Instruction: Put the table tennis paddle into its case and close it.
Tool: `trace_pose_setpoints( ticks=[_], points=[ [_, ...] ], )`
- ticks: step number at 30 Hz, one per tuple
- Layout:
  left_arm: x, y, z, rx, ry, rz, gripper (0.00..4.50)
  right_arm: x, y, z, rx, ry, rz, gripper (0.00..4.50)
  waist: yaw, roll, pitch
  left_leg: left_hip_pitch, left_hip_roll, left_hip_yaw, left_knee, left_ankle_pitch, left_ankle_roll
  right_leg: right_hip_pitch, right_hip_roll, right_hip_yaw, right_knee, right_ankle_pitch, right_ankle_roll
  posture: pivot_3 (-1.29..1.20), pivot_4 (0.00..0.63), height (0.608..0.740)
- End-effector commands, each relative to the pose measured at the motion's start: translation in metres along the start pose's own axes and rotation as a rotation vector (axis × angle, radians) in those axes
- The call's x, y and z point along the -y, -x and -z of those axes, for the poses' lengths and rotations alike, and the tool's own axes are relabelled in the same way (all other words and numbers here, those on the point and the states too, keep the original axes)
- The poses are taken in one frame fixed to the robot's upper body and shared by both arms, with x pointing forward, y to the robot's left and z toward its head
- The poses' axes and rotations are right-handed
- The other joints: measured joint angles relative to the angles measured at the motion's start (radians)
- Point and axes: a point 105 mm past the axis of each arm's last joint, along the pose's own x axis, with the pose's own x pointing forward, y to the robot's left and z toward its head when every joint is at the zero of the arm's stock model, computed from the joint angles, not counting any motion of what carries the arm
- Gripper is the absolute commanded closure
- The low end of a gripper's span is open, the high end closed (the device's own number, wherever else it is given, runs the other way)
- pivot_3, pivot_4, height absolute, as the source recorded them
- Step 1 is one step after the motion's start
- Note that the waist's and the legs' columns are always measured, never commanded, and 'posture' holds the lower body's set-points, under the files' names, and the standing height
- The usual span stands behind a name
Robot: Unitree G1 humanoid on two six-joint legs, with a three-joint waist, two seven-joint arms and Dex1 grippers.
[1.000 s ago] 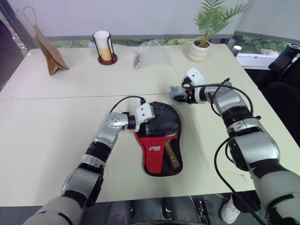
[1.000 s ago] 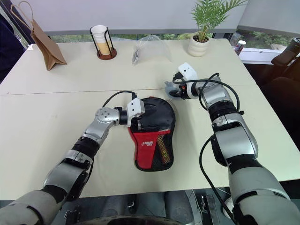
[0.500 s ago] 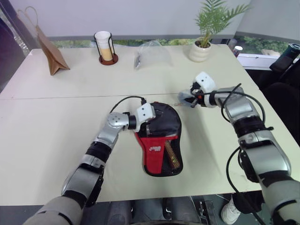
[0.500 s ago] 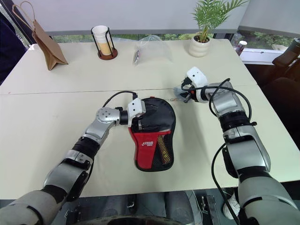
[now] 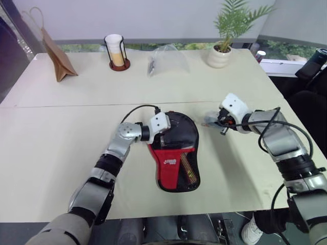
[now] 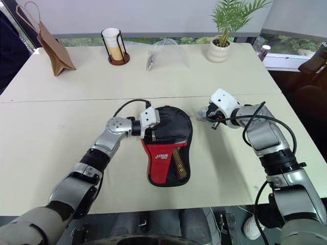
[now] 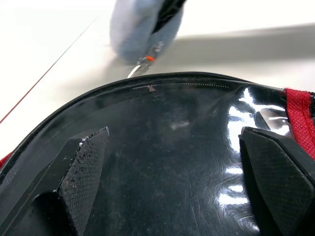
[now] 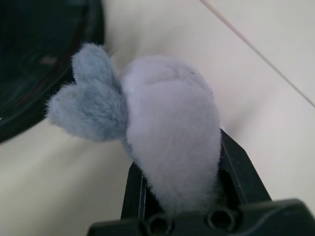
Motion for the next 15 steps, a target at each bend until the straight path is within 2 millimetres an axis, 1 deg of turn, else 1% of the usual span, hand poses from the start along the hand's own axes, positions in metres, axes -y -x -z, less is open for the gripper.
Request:
trace_pose_setpoints(
  ticks=[1, 13, 15],
  points=[
    [0.016, 0.001, 0.035, -0.131, 0.064, 0.043, 0.0, 0.002, 0.017, -0.001, -0.003, 0.04, 0.001, 4.31, 0.003, 0.0, 0.0, 0.0, 0.0, 0.0, 0.0, 0.0, 0.0, 0.0, 0.0, 0.0, 0.0, 0.0, 0.0, 0.0, 0.15, 0.74],
    [0.015, 0.0, 0.036, -0.13, 0.069, 0.022, 0.0, -0.03, 0.045, 0.004, -0.031, 0.18, -0.132, 4.31, 0.016, 0.0, 0.0, 0.0, 0.0, -0.001, 0.0, 0.0, 0.0, 0.0, 0.0, 0.0, -0.001, 0.0, 0.0, 0.0, 0.15, 0.74],
    [0.015, 0.0, 0.037, -0.129, 0.072, 0.019, 0.0, -0.042, 0.051, 0.006, -0.026, 0.205, -0.188, 4.31, 0.017, 0.0, 0.0, 0.0, 0.0, -0.001, 0.0, 0.0, 0.0, 0.0, 0.0, 0.0, -0.001, 0.0, 0.0, 0.0, 0.15, 0.74]
  ],
)
